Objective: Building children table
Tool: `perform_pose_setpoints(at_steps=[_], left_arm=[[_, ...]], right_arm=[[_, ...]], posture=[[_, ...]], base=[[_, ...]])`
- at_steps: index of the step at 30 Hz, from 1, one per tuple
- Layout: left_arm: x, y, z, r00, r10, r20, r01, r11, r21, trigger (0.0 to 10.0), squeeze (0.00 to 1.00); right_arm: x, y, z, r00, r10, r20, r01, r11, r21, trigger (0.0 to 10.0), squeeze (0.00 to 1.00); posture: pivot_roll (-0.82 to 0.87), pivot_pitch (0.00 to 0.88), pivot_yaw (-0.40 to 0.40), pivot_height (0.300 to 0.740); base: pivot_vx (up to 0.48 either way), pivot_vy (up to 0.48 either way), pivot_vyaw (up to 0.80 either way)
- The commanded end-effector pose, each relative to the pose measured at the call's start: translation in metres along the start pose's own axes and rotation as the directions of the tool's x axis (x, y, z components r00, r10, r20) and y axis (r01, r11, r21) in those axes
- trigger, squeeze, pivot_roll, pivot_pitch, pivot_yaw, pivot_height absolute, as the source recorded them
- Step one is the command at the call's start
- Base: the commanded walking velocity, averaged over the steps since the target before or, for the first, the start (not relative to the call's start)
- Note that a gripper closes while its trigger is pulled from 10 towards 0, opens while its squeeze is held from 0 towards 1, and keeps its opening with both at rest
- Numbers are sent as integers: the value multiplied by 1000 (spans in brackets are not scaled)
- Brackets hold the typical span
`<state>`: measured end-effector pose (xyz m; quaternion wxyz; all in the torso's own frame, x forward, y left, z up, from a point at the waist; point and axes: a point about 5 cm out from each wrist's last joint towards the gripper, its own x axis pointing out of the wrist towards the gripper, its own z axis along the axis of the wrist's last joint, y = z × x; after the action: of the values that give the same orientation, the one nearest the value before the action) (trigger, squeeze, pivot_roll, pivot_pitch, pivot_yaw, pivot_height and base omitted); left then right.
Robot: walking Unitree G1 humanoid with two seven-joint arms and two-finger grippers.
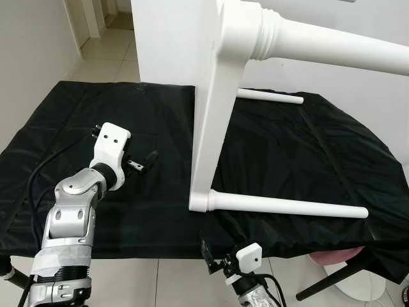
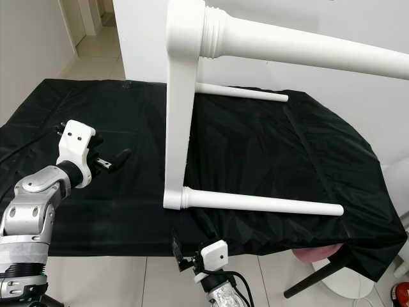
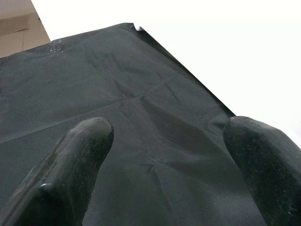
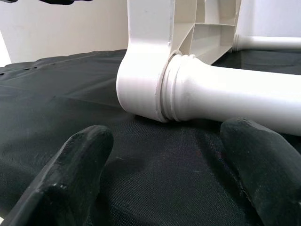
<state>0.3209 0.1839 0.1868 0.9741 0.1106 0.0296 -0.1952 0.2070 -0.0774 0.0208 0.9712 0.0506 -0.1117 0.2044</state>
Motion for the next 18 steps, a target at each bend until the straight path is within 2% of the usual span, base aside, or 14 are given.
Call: perform_pose_setpoints(at_steps=[1, 18], left_arm=[[-1, 7, -2, 986, 164, -10, -164, 987, 0, 10000, 0], [-1, 7, -2, 986, 164, -10, -164, 987, 0, 10000, 0]], right_arm=[[133, -19, 175, 869, -32, 494, 17, 999, 34, 10000, 0], [133, -19, 175, 869, -32, 494, 17, 999, 34, 10000, 0]], posture=[[99, 0, -157, 740], [99, 0, -157, 740]], base=[[0, 0, 0], [0, 0, 0]])
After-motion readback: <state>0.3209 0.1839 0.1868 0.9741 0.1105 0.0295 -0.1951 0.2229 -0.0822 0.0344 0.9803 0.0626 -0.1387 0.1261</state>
